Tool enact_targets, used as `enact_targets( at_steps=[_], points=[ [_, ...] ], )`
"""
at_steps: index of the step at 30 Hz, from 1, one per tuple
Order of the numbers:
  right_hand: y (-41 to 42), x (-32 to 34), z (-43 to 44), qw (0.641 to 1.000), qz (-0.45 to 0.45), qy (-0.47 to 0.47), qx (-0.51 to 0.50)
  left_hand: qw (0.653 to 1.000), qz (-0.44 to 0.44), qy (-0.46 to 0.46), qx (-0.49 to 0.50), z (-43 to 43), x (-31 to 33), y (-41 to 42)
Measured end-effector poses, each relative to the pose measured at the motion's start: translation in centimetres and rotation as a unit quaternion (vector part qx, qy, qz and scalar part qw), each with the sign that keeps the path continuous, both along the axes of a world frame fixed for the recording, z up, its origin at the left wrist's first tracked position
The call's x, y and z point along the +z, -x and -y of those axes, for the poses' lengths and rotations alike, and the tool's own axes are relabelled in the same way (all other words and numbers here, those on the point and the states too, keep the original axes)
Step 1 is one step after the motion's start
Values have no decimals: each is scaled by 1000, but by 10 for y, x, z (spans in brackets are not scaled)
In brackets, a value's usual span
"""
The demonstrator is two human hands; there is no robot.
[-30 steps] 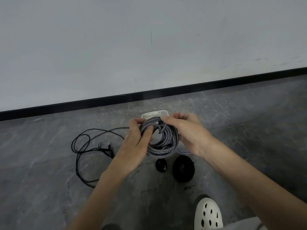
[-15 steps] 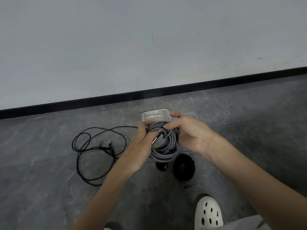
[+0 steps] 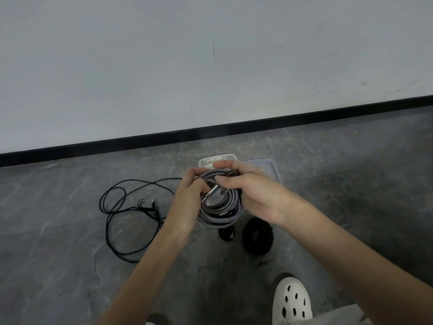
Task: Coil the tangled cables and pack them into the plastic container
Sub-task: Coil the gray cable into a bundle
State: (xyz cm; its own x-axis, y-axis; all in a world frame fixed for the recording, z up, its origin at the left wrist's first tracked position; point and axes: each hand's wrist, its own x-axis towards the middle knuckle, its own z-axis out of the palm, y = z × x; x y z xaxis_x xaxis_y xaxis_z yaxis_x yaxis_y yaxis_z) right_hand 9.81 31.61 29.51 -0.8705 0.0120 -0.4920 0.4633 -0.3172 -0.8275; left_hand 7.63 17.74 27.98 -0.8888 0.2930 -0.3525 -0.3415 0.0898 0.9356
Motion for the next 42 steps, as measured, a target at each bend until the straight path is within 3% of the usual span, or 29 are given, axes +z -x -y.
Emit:
enact_targets(
  at_steps=[3, 12, 17, 21, 28, 33, 36, 42],
  points=[
    [0, 0, 0, 999, -10, -45, 4, 1000, 4, 7, -13, 1, 0, 0],
    [8, 1, -3, 999, 8, -23, -28, 993, -74, 69, -63, -1, -8, -2],
    [8, 3, -10, 997, -5, 48, -64, 996, -43, 20, -71, 3, -9, 3],
    [9, 2, -8, 997, -13, 36, -74, 997, 8, -53, -58, 5, -8, 5],
    [10, 3, -14, 997, -17, -10, -69, 989, -4, -69, -130, 5, -9, 2],
    [13, 5, -15, 998, -20, -20, -50, 992, 28, -103, -73, 1, -7, 1],
    [13, 3, -23, 996, -16, -81, -41, 989, 71, -123, -28, 4, -4, 7],
    [0, -4, -34, 983, 64, -148, 89, 976, 107, -187, 10, 10, -12, 16]
  ],
)
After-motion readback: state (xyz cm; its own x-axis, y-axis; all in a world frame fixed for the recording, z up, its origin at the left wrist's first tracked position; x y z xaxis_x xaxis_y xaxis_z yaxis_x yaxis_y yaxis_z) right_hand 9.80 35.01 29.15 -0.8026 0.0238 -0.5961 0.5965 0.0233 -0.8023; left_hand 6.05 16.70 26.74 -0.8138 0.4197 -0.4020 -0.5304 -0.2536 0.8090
